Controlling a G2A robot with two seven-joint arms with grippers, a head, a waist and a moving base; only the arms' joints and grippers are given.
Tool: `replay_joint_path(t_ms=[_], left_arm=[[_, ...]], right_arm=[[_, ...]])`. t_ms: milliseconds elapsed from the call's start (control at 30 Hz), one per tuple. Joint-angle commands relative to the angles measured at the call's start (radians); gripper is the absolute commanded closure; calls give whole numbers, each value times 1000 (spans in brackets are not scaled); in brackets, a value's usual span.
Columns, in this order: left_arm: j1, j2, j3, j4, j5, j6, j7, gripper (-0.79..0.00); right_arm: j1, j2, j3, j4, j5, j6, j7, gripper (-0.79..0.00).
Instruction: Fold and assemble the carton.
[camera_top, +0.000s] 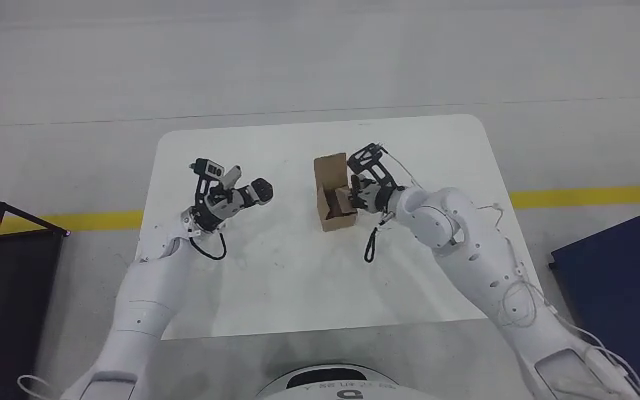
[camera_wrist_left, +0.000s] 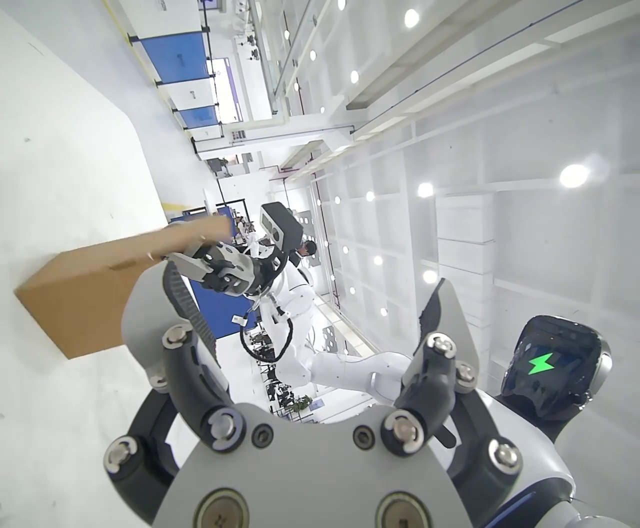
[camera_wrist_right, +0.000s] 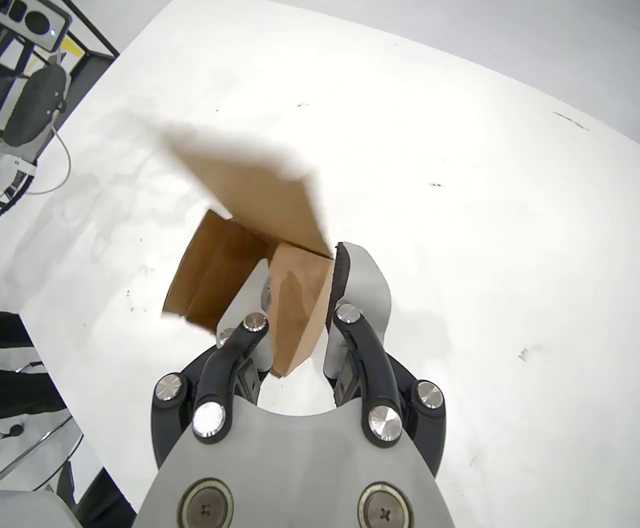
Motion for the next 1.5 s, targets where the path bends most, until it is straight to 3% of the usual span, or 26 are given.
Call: replay_joint_path(t_ms=[0,167,367,467,633,700,767,1067,1200,1367,1467], left_arm=[[15,3,-10,-17,3,1,4,-785],[61,13,-31,-60,34,17,6,-785],[85,23,-29,-101,146,44,27,-785],[55,25,-2,-102,239,60,30,-785],[-74,25,105,-80,548,89,7,-785],[-132,18,148,-59,608,90,24,-785],[-155,12,155,-47,585,72,74,-785],[-151,12,156,-45,590,74,78,-785],[-125,20,170,-84,728,106,126,-785],[-112,22,199,-124,838,157,197,-785],[-130,19,221,-118,874,171,229,-785]], right_arm=[[-11,3,13,-20,5,-3,0,-523],[-62,13,78,-43,69,-65,-60,-517],[-124,24,135,26,165,-211,-134,-416],[-135,24,125,75,197,-301,-158,-385],[-126,24,112,112,187,-434,-216,-376],[-122,26,117,111,172,-486,-247,-403],[-117,29,127,113,139,-507,-258,-785],[-117,29,127,113,139,-507,-258,-785],[-119,29,129,123,152,-516,-272,-785],[-56,28,104,239,77,-710,-318,-785],[2,16,68,337,10,-762,-390,-785]])
